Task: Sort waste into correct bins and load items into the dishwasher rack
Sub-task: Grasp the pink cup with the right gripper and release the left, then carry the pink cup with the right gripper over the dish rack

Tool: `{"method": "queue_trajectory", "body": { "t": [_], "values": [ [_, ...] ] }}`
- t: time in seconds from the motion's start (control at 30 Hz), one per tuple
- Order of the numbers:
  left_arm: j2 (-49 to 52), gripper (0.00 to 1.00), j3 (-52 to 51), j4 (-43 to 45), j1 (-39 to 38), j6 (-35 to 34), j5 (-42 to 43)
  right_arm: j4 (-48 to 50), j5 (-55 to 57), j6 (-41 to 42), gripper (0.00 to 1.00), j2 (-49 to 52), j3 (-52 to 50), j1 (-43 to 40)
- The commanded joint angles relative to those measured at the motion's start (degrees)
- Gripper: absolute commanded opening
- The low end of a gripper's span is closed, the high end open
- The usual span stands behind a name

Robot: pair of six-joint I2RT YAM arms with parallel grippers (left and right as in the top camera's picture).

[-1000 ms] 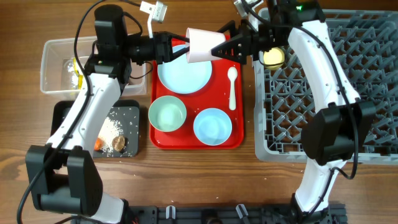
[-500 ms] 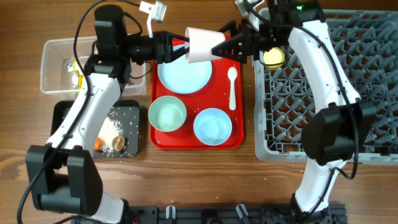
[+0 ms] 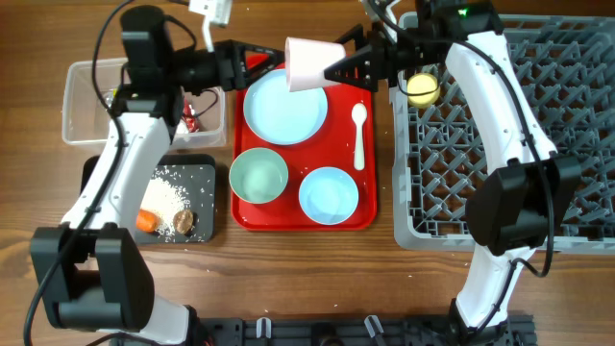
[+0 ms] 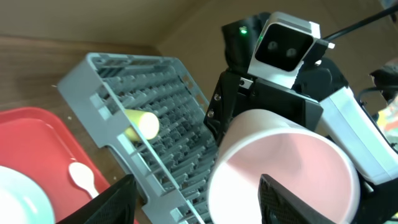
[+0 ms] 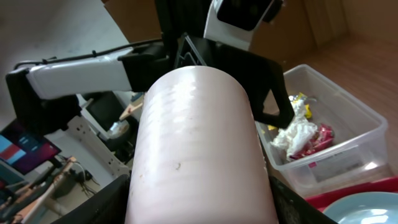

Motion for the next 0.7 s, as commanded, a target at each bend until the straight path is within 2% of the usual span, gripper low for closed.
{"method": "queue_trajectory", "body": {
  "t": [0.0,0.1,0.2,0.3,0.47,0.67],
  "values": [
    [-1.0,0.62,0.1,0.1,2.2,-0.3,1.5,5.0,5.9,11.3,0.44,-1.5,0.7,0.2],
    [-1.0,0.62,0.1,-0.3,2.8,-0.3,1.5,10.7,14.1,21.7,0.40,-1.5,0.7,0.0],
    [-1.0,0.61,0.1,-1.0,3.1,0.2,1.5,14.9,25.7,32.0,0.41,-2.3,0.8,-1.1],
    [-1.0,0.61,0.1,-2.1,3.1,0.4,1.4,14.8,36.0,37.9,0.41,-3.7,1.5,-3.0],
    [-1.0,0.60,0.1,-2.7,3.1,0.6,1.0,11.3,55.9,43.2,0.35,-6.6,2.6,-5.4],
    [-1.0,0.63,0.1,-7.8,3.1,1.9,-4.9,1.3,80.7,43.4,0.37,-7.7,6.0,-5.4]
  ]
}}
